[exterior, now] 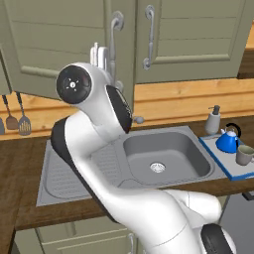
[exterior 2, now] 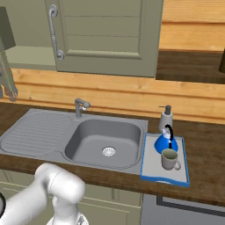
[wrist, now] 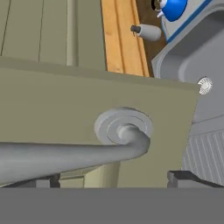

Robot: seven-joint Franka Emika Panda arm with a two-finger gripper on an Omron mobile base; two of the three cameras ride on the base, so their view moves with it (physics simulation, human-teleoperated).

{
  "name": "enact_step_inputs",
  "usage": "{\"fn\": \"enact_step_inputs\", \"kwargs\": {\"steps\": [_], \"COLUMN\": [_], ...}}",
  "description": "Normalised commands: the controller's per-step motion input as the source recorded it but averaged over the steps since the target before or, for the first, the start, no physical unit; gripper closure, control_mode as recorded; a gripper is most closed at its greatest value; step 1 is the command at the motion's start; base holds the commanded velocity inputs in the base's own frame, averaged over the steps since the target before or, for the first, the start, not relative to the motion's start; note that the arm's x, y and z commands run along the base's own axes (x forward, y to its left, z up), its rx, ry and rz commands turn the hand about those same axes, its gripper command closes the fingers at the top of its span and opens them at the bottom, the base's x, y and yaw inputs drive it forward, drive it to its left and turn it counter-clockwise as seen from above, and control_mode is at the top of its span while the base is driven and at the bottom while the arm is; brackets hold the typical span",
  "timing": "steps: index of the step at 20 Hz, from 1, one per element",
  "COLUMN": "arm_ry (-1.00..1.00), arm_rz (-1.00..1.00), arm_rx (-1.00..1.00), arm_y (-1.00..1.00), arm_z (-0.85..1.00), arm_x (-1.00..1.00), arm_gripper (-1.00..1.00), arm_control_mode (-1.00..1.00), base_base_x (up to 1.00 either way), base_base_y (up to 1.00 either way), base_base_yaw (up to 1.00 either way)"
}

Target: Pick the kettle from the counter and place it on the tray. Then pick the mug from the cabinet and place it on the tray. Then close the cabinet doors.

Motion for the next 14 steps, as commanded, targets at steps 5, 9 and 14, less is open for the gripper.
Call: {"fn": "enact_step_inputs", "kwargs": {"steps": [5, 9, 14], "arm_ry": [0.00, 0.00, 0.00], "arm_rz": [0.00, 0.00, 0.02], "arm_rx": [0.01, 0.00, 0.00], "arm_y": [-0.43, -0.29, -0.15], "arm_z": [0.00, 0.00, 0.00], "arm_x": [0.83, 0.80, 0.79], "arm_gripper": [-1.00, -1.00, -1.00], "arm_control_mode": [-1.00, -1.00, -1.00], "base_base_x": [0.00, 0.00, 0.00], "base_base_y": [0.00, 0.00, 0.00], "base_base_yaw": [0.00, 0.00, 0.00]}}
